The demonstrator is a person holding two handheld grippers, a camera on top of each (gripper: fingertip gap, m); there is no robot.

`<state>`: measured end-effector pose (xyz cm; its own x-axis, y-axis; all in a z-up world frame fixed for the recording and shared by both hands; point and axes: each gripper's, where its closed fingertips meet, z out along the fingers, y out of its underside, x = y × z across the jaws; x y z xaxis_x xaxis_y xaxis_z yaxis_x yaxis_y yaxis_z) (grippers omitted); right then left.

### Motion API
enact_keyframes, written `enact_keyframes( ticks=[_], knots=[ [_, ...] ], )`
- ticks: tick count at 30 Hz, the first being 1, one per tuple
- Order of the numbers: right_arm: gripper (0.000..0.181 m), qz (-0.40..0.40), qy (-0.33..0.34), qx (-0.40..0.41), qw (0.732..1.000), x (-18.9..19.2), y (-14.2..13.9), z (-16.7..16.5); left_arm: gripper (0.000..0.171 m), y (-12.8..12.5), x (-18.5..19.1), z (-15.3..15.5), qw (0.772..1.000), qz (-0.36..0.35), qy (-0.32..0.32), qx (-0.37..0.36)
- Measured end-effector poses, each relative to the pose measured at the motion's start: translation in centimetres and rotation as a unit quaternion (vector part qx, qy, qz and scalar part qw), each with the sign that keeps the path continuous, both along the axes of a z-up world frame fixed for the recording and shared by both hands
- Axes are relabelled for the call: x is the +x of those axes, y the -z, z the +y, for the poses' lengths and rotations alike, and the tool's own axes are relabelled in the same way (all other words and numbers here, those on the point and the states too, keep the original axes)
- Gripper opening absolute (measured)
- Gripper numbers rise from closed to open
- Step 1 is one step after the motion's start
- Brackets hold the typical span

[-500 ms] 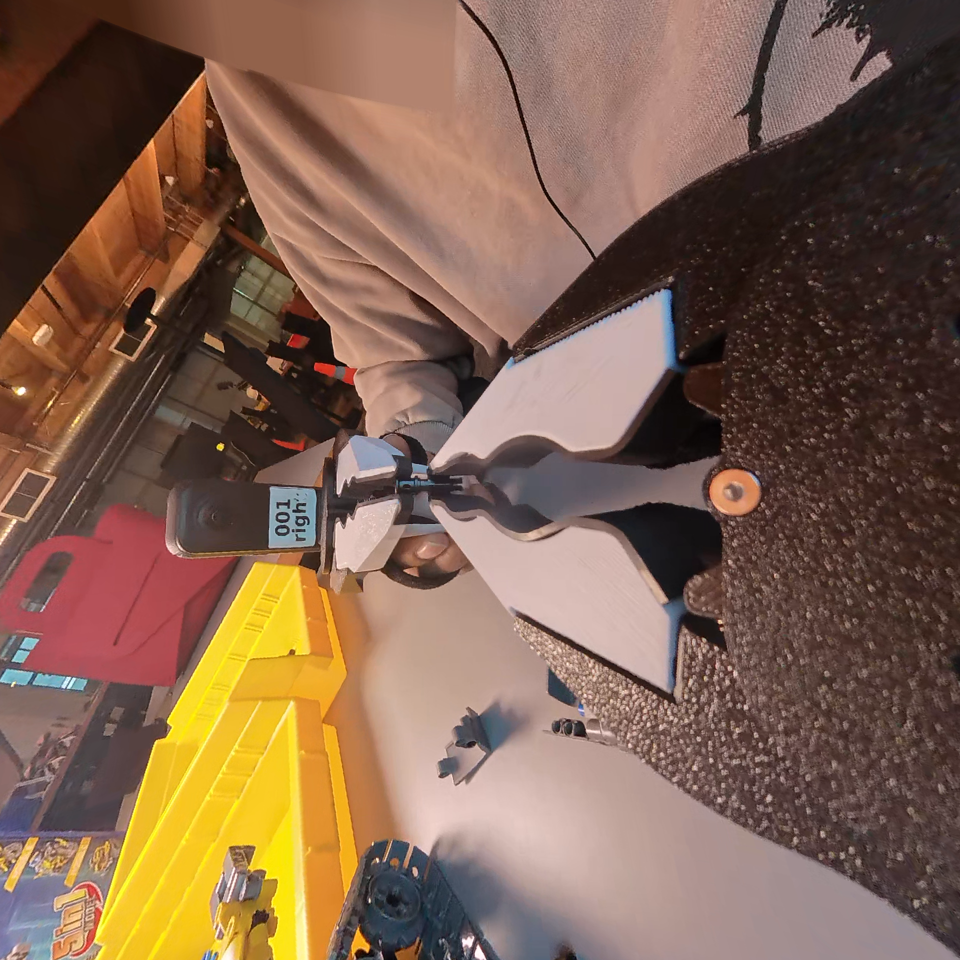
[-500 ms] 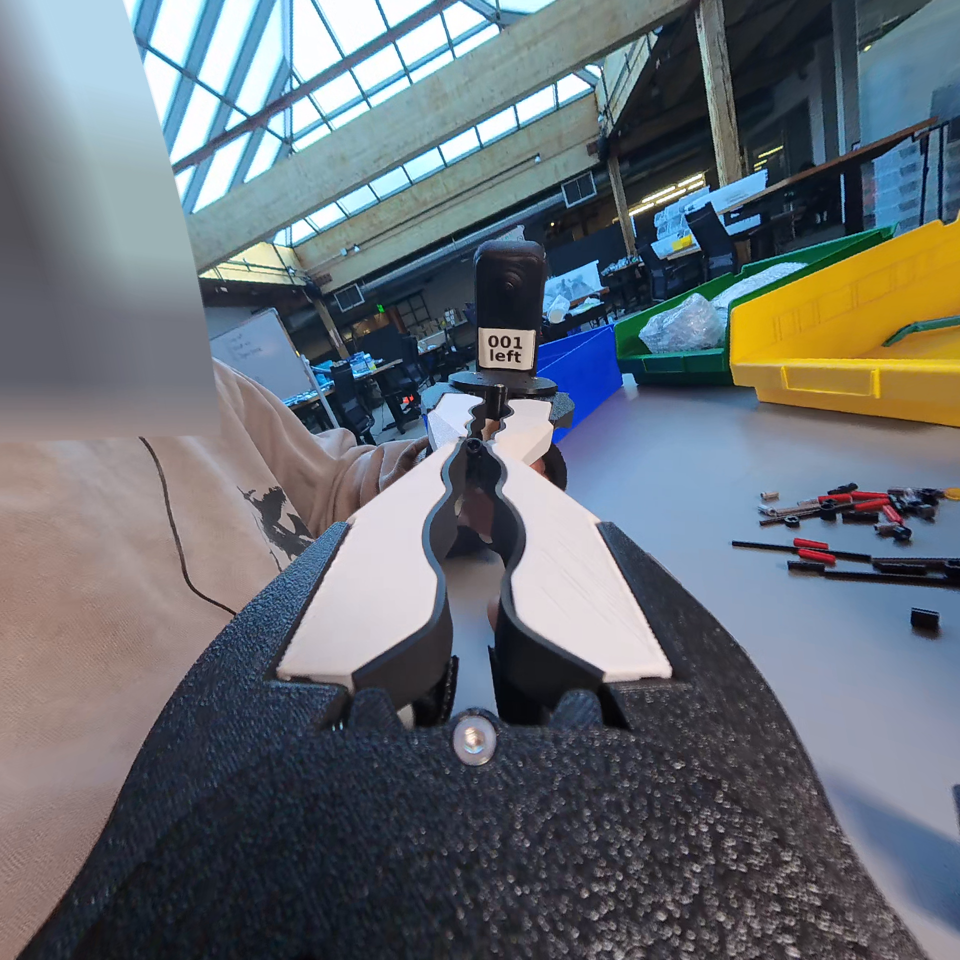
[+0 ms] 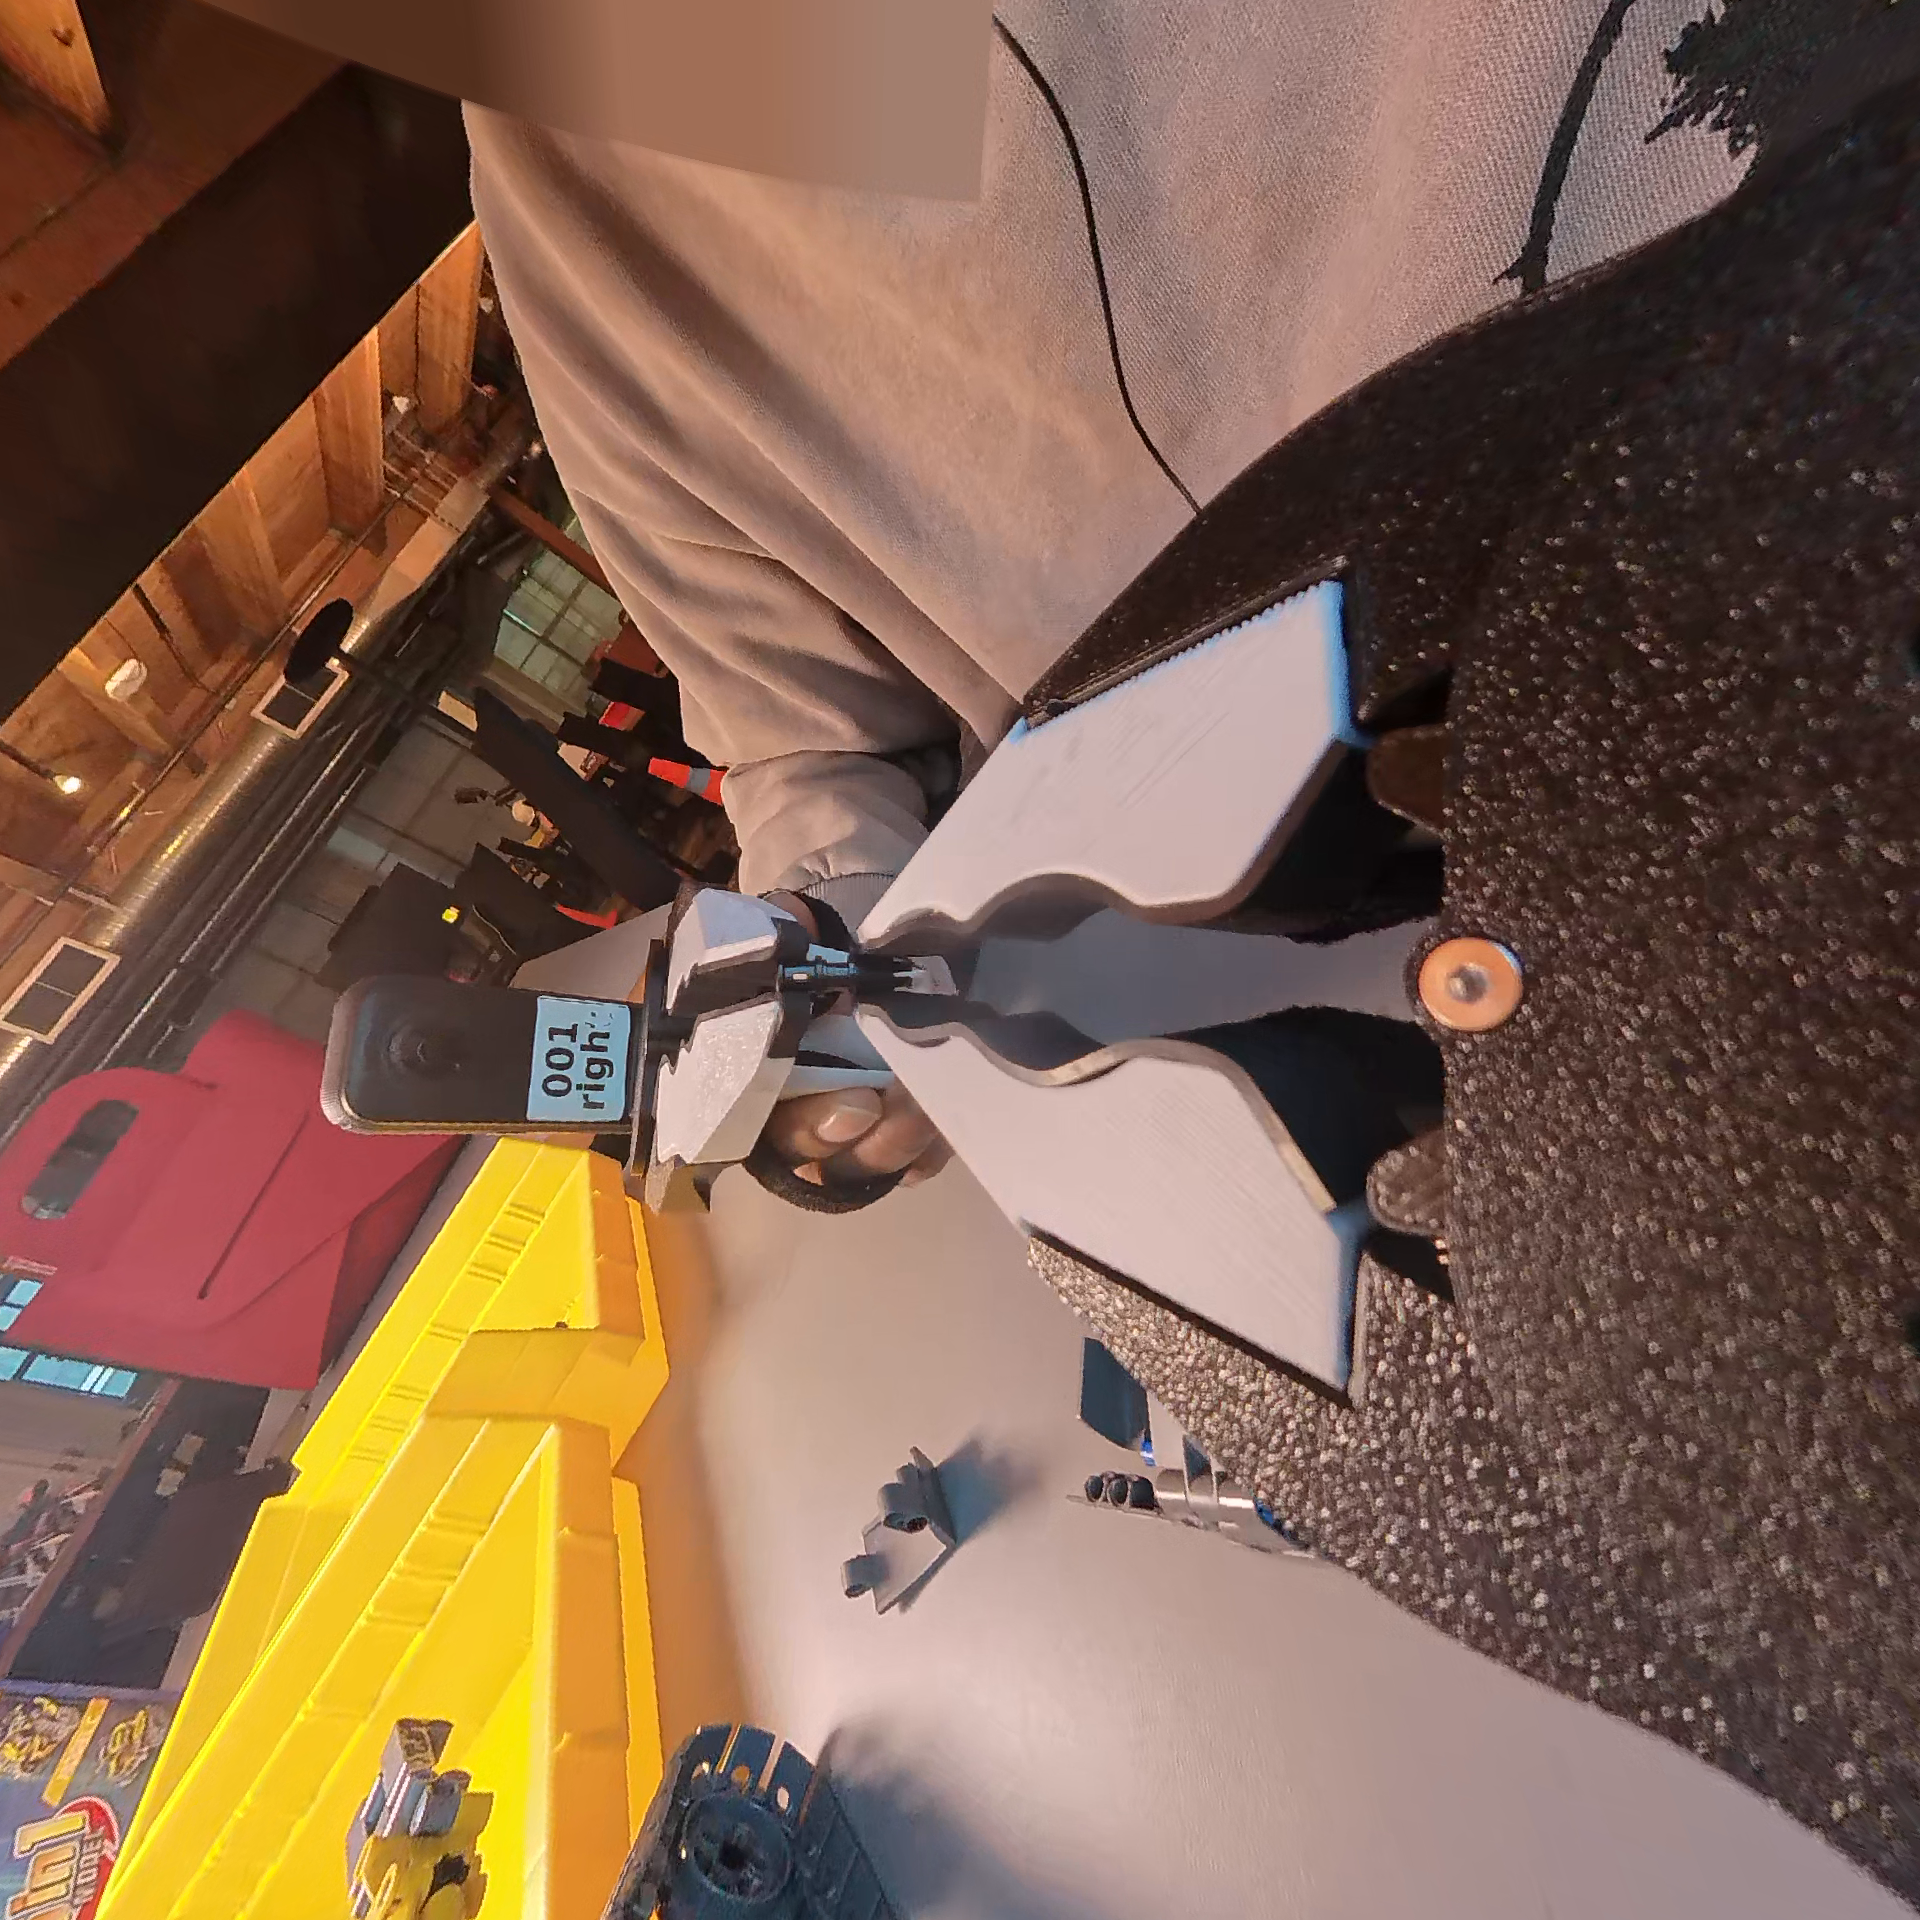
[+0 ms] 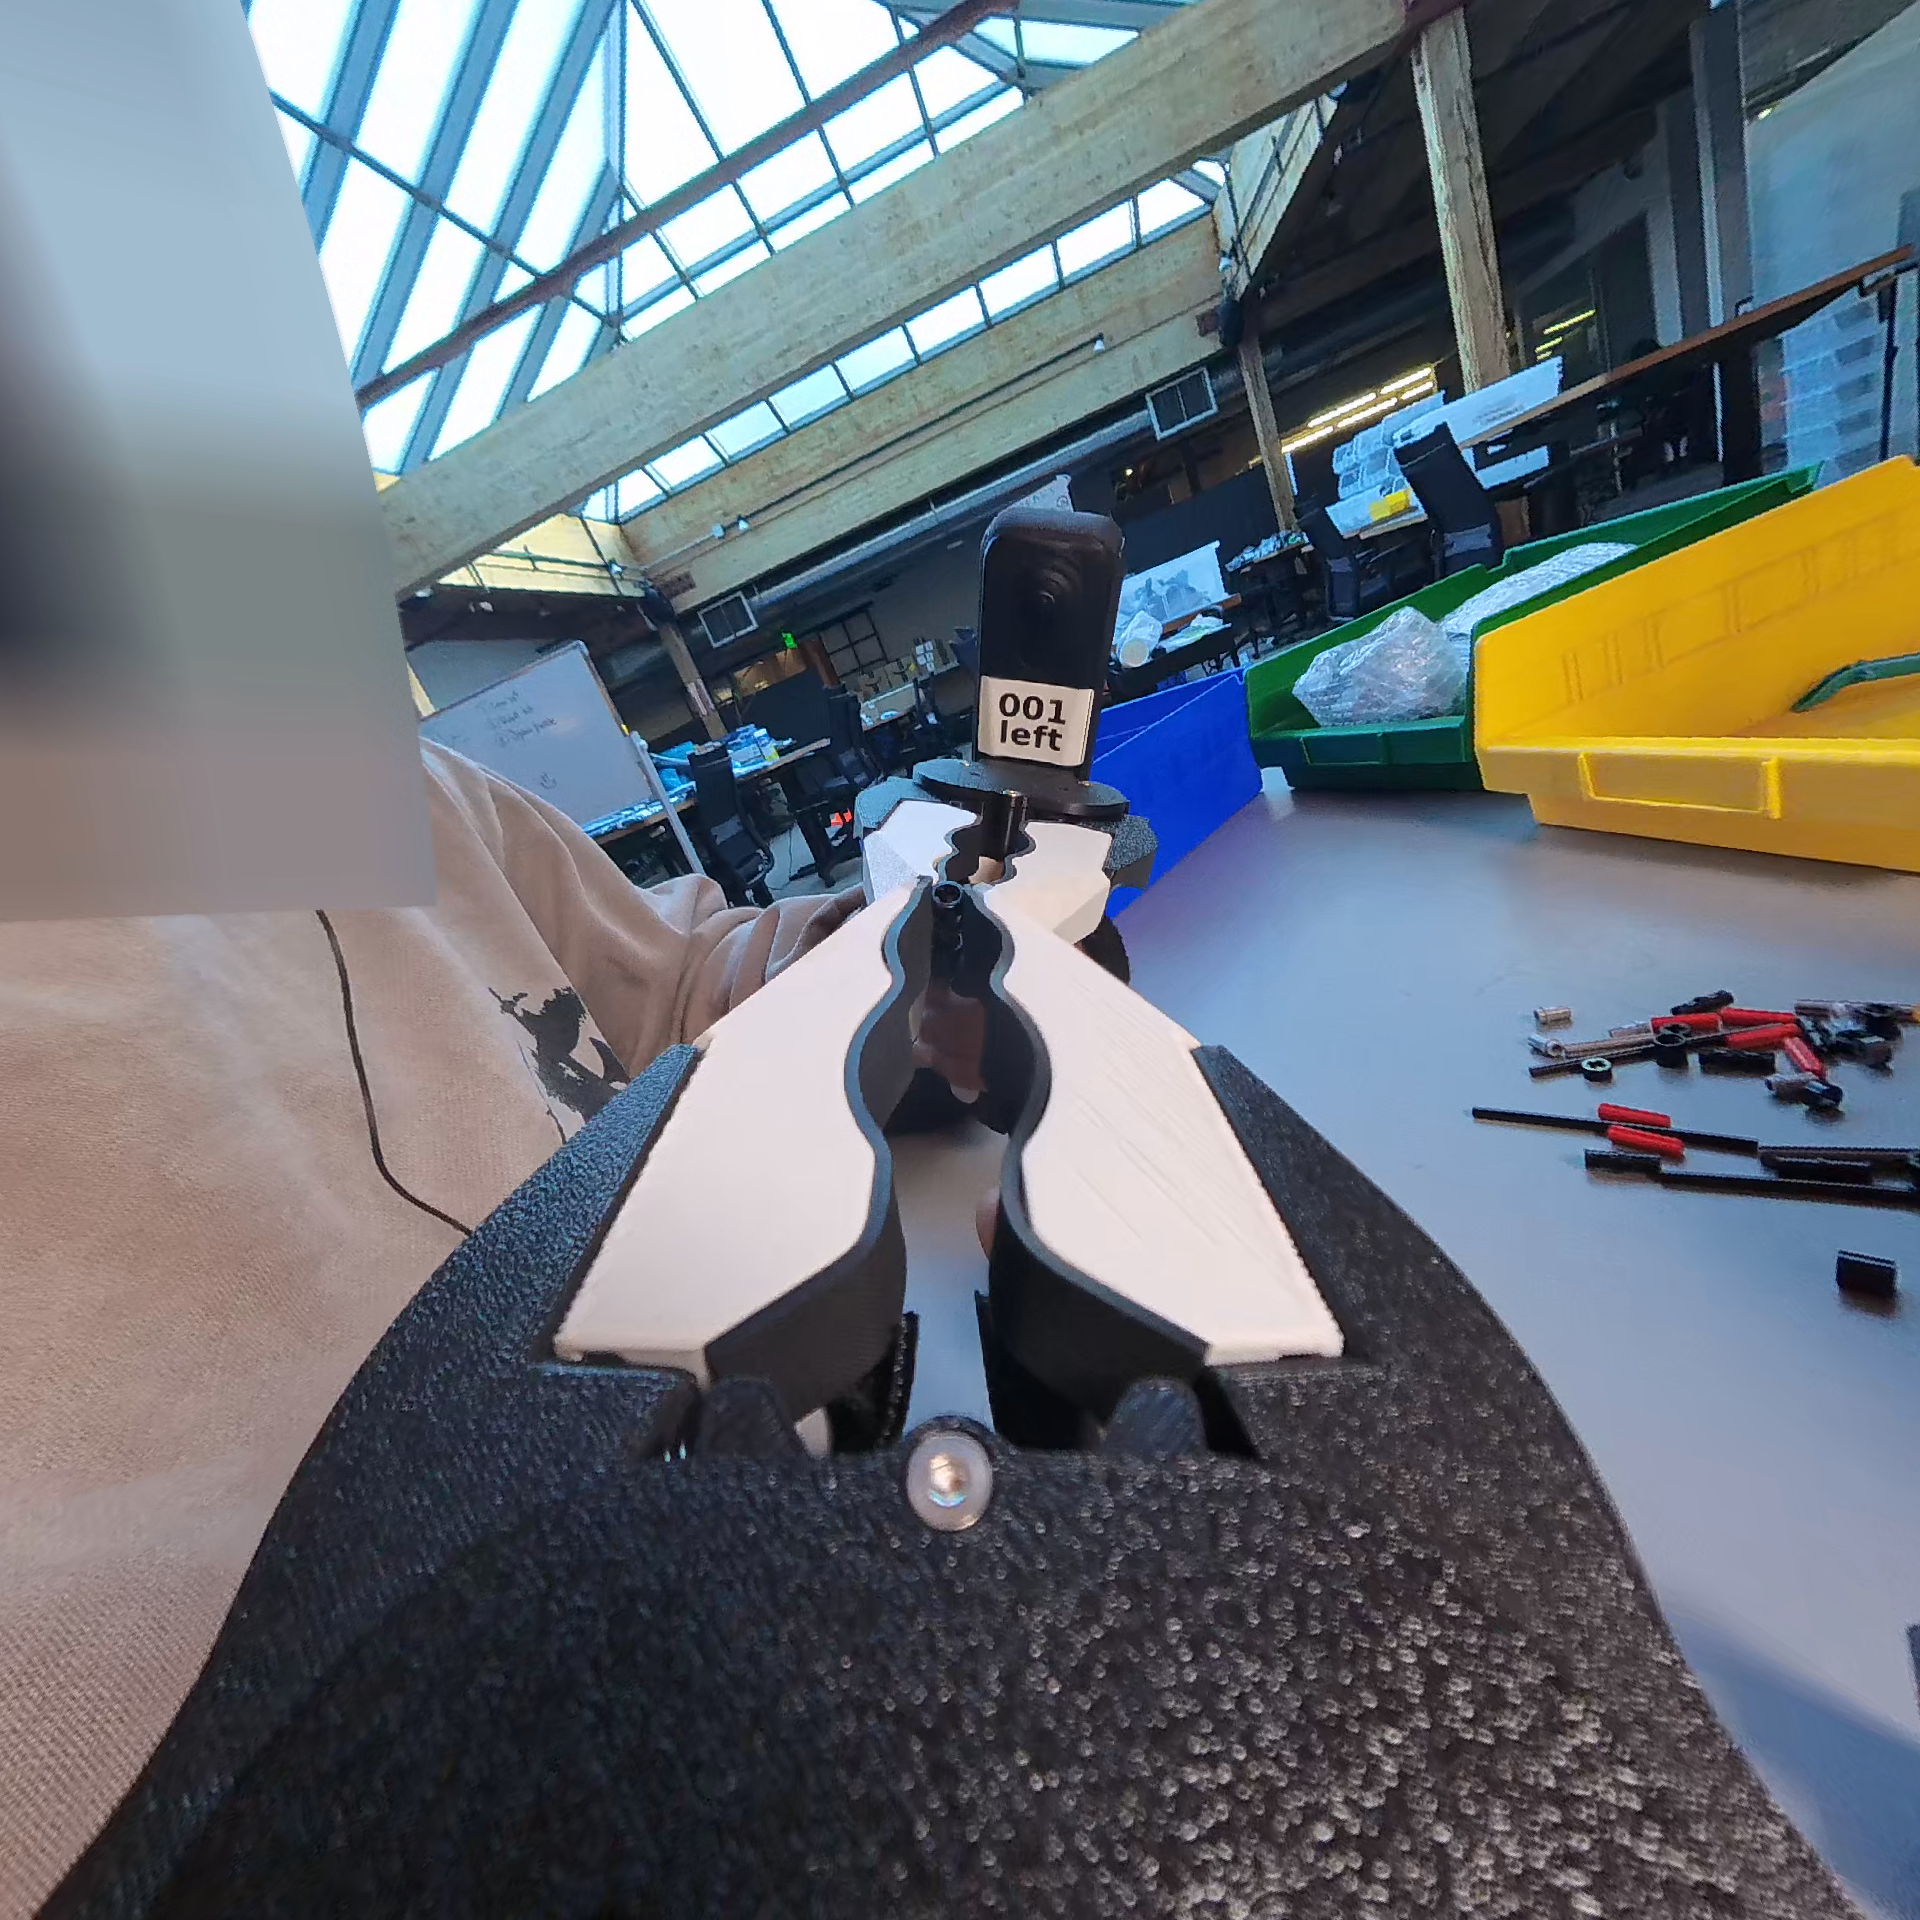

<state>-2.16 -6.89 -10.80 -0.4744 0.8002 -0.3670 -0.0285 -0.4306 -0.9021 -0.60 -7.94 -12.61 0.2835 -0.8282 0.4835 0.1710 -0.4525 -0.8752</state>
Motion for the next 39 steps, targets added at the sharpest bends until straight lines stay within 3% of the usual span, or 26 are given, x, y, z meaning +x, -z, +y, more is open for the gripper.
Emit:
enact_keyframes(
  ticks=[17,18,19,20,21,23,25,28,30,39],
  knots=[
    [0.005,0.026,0.013,0.015,0.999,0.3,-2.0,0.7,0.006,-1.6,0.2,0.1,0.997,-0.071,0.028,-0.034],
    [0.003,0.107,0.049,-0.076,0.990,1.9,-5.7,4.0,0.006,1.2,0.9,-0.4,0.998,0.010,0.042,-0.042],
    [0.003,0.144,0.073,-0.087,0.983,3.8,-8.2,6.8,0.006,4.8,1.7,-1.2,0.994,0.088,0.046,-0.047],
    [0.003,0.147,0.110,-0.013,0.983,4.8,-9.3,7.3,0.006,4.7,2.3,-2.2,0.994,0.055,0.058,-0.076],
    [0.004,0.110,0.101,0.067,0.986,4.1,-8.4,5.1,0.006,2.5,1.6,-1.7,0.998,0.018,0.032,-0.049],
    [0.004,0.070,0.089,0.096,0.989,2.4,-5.9,2.4,0.006,-0.6,-0.5,0.5,1.000,0.001,-0.022,0.006],
    [0.004,0.062,0.073,0.013,0.995,1.9,-4.6,3.2,0.006,-0.4,-0.7,1.4,0.999,0.027,-0.029,0.012],
    [0.005,0.024,0.099,0.045,0.994,1.3,-3.0,4.5,0.006,0.8,-1.4,1.6,0.999,0.026,-0.042,0.003],
    [0.005,0.010,0.097,-0.003,0.995,0.9,-2.6,5.7,0.006,1.3,-2.5,1.9,0.998,0.003,-0.058,-0.016],
    [0.006,-0.050,0.189,0.021,0.980,1.5,0.1,9.7,0.006,0.1,-7.2,3.6,0.986,-0.032,-0.166,-0.002]
  ],
)
